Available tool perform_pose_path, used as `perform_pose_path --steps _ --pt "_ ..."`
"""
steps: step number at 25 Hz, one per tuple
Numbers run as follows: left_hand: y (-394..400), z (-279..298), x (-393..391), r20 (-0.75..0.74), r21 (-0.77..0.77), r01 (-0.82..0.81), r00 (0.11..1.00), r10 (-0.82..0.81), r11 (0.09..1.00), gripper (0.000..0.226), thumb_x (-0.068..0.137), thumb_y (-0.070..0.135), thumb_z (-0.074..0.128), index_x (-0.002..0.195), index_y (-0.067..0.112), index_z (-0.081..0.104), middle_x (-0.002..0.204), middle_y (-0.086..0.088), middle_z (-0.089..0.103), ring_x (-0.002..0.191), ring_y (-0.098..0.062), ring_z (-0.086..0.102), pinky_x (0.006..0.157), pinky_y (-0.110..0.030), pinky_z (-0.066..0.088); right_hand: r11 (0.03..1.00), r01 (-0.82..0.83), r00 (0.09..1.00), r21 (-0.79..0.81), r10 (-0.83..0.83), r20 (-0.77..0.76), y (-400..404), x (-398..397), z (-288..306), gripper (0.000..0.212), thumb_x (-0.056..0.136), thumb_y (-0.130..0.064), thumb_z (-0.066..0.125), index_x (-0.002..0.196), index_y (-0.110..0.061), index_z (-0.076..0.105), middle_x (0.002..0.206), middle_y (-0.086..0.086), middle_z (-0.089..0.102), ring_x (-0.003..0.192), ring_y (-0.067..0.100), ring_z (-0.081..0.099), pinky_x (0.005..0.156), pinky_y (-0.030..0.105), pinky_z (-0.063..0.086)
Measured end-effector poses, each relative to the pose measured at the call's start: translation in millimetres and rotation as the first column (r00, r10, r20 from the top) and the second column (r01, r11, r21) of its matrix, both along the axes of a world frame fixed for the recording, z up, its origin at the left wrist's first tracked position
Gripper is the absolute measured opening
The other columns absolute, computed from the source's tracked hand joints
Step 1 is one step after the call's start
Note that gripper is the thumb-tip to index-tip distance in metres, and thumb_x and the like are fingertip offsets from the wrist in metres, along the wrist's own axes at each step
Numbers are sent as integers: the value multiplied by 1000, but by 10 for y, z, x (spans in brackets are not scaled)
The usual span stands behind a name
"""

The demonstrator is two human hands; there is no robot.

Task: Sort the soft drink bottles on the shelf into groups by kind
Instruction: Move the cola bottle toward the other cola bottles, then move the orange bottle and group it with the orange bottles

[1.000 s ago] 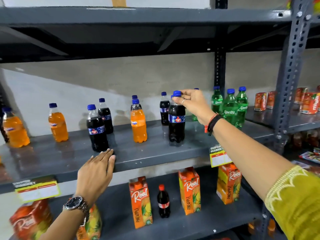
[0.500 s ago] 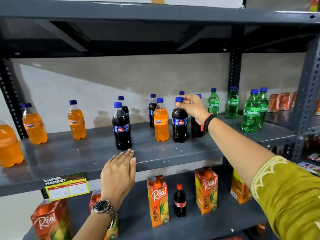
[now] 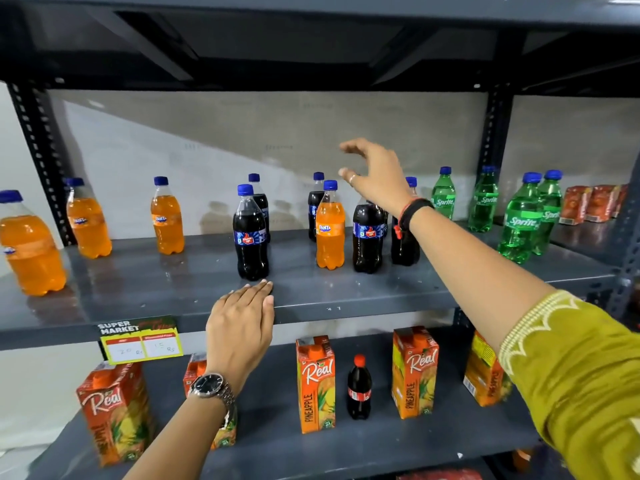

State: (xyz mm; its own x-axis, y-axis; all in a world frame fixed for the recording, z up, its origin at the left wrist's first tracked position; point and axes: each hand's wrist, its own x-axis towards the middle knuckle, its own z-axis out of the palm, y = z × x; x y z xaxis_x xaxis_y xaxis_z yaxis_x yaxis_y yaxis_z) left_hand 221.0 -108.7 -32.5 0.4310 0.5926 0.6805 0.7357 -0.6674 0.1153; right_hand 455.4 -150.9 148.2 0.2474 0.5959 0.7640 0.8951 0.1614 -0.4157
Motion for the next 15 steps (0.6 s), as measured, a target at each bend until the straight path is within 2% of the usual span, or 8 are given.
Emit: perform_pose_path --steps 2,4,6,11,15 --pt "-9 7 -3 -3 -5 5 1000 -5 1000 48 93 32 28 113 11 66 113 -7 70 105 -25 65 92 -39 48 987 17 996 -162 -1 94 151 -99 90 50 87 -15 60 134 -8 44 139 11 51 130 23 47 110 34 35" --pt "-32 20 -17 -11 -22 8 1000 -9 1000 47 95 32 27 119 12 63 120 -6 66 114 -23 60 99 -38 43 926 102 988 -364 -51 146 315 -154 127 52 88 -19 58 134 -3 40 137 18 50 126 31 48 105 39 40" --pt "-29 39 -40 -35 -48 30 999 -32 998 45 97 32 26 127 14 55 131 -3 59 125 -18 51 108 -33 33 876 167 979 -453 -95 179 409 -180 104 46 88 -23 59 126 -1 46 128 19 55 117 33 53 97 38 44" --pt "52 179 -303 -102 -168 191 972 -210 967 48 98 36 22 138 18 41 145 3 43 135 -9 35 112 -24 18 946 43 998 -320 -54 -25 386 -263 95 31 75 -15 75 102 -3 66 108 12 68 99 23 64 87 28 51" --pt "314 343 -694 -202 -254 202 945 -257 946 51 96 44 21 139 23 40 147 6 40 136 -11 34 112 -26 16 961 21 999 -275 -30 -29 209 -542 213 27 72 -15 77 98 -8 69 94 5 69 89 15 65 76 21 51"
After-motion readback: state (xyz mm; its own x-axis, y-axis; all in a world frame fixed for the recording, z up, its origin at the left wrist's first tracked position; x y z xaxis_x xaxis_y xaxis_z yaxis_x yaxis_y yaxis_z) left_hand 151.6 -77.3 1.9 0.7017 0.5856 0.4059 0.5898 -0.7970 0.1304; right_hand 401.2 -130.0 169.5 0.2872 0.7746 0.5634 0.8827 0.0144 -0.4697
